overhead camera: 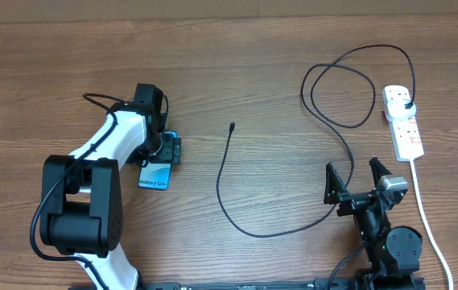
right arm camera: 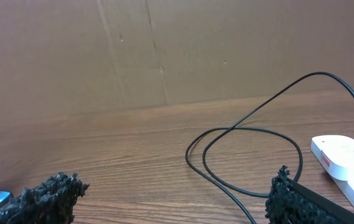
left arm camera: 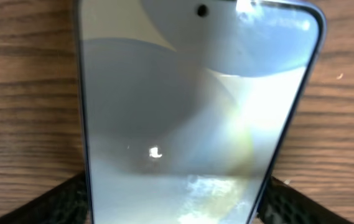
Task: Plug charger to phone and switch on socket
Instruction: 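Close the left gripper on the smartphone's bottom edge and adjust grip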
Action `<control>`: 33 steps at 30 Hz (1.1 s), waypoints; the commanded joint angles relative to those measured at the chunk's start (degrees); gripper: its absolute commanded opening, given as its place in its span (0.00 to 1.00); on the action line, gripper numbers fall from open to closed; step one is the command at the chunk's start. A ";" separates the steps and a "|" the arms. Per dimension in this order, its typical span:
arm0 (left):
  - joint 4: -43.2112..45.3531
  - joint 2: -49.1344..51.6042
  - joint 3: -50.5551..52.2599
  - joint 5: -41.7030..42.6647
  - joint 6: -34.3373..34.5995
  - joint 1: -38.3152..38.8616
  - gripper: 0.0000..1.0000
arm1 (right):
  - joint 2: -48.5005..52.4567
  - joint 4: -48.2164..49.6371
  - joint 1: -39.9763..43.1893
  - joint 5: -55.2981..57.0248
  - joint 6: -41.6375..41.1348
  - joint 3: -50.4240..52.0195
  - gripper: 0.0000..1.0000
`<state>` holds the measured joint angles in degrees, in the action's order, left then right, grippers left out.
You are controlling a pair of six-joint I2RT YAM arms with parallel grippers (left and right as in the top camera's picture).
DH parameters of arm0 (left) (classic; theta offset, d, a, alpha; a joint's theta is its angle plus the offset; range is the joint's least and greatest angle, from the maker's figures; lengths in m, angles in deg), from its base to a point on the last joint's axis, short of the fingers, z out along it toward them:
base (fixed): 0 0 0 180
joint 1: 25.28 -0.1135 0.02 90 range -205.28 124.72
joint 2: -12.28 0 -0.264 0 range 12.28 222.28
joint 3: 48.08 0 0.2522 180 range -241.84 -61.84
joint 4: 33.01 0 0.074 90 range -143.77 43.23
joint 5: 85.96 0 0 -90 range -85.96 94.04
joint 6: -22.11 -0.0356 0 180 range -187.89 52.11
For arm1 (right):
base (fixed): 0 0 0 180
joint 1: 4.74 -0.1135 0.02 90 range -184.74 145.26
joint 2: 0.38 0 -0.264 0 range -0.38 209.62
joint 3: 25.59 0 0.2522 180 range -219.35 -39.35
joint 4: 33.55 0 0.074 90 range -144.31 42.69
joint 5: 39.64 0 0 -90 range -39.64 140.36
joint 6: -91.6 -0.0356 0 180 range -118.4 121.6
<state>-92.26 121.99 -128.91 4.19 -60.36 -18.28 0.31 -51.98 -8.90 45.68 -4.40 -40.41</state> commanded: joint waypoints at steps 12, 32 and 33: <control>4.50 5.35 4.33 14.53 21.53 0.63 0.84 | -0.46 0.26 -0.17 -0.28 0.09 0.61 1.00; 6.99 5.35 5.95 3.69 16.20 0.68 0.90 | -0.46 0.26 -0.17 -0.28 0.09 0.61 1.00; 6.99 5.35 5.95 3.69 15.78 0.68 0.91 | -0.46 0.26 -0.17 -0.28 0.09 0.61 1.00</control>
<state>-85.92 121.03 -127.67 7.16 -42.57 -17.31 0.31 -51.98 -8.90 45.68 -4.38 -40.41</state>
